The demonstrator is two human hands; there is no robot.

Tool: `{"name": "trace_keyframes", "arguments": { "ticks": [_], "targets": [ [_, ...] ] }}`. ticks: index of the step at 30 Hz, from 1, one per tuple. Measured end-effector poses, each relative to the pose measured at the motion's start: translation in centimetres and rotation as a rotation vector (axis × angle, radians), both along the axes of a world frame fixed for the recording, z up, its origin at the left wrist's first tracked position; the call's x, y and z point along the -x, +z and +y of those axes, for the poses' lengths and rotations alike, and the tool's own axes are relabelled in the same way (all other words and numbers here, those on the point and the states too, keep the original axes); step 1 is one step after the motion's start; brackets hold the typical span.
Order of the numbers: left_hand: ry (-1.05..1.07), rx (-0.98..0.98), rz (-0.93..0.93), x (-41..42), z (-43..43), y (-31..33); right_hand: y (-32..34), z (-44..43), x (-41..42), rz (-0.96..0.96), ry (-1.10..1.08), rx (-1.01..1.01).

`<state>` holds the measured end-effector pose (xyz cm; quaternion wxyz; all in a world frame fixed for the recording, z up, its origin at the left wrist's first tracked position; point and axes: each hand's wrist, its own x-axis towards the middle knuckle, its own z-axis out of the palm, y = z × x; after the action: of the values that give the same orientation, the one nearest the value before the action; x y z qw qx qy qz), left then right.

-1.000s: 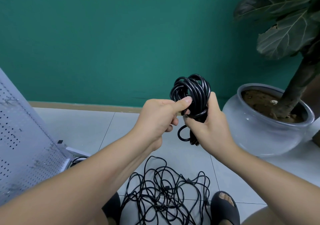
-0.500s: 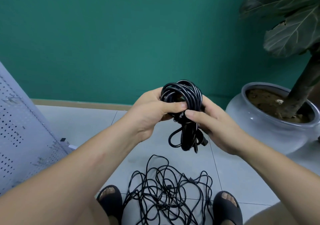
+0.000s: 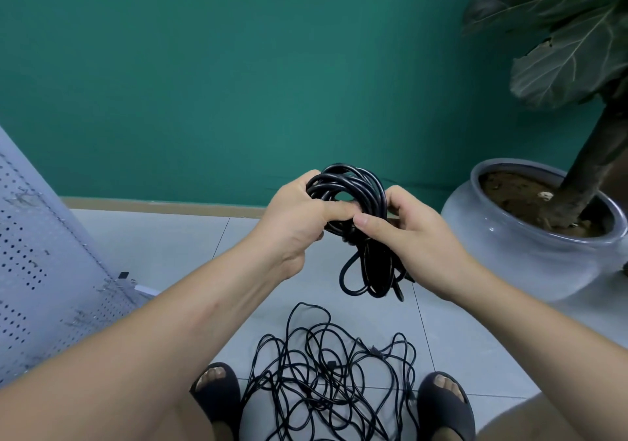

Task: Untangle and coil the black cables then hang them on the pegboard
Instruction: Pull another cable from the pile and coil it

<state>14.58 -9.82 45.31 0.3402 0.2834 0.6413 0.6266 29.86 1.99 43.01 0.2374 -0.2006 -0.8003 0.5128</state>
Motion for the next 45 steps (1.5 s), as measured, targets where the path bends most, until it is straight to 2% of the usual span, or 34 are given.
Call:
{"name": "trace_keyframes", "arguments": {
  "ticks": [7, 11, 18, 26, 31, 36, 39, 45],
  "targets": [
    [0.001, 0.032, 0.075, 0.0, -0.1, 0.4, 0.2, 0.1, 0.6, -0.005, -0.021, 0.159],
    [0.021, 0.052, 0.165, -0.1, -0.5, 0.2, 0.2, 0.7, 0.7, 0.057, 0.017, 0.338],
    [0.005, 0.043, 0.162, 0.6, -1.2, -0.3, -0.2, 0.5, 0.9, 0.028, 0.039, 0.252],
    [0.065, 0.023, 0.139, 0.0, -0.6, 0.6, 0.5, 0.2, 1.5, 0.129, 0.025, 0.426],
    [0.098, 0.035, 0.157, 0.4, 0.0, 0.9, 1.3, 0.1, 1.7, 0.128, -0.058, 0.386],
    [0.047, 0.056, 0.082, 0.9, 0.2, 1.0, 1.4, 0.0, 1.9, 0.120, -0.079, 0.355],
    [0.085, 0.052, 0.038, 0.8, 0.1, 0.7, 0.9, 0.3, 1.9, 0.126, -0.119, 0.223],
    [0.130, 0.000, 0.002, 0.1, 0.6, -0.5, -0.2, -0.7, 1.9, -0.027, -0.193, -0.111]
  ]
}}
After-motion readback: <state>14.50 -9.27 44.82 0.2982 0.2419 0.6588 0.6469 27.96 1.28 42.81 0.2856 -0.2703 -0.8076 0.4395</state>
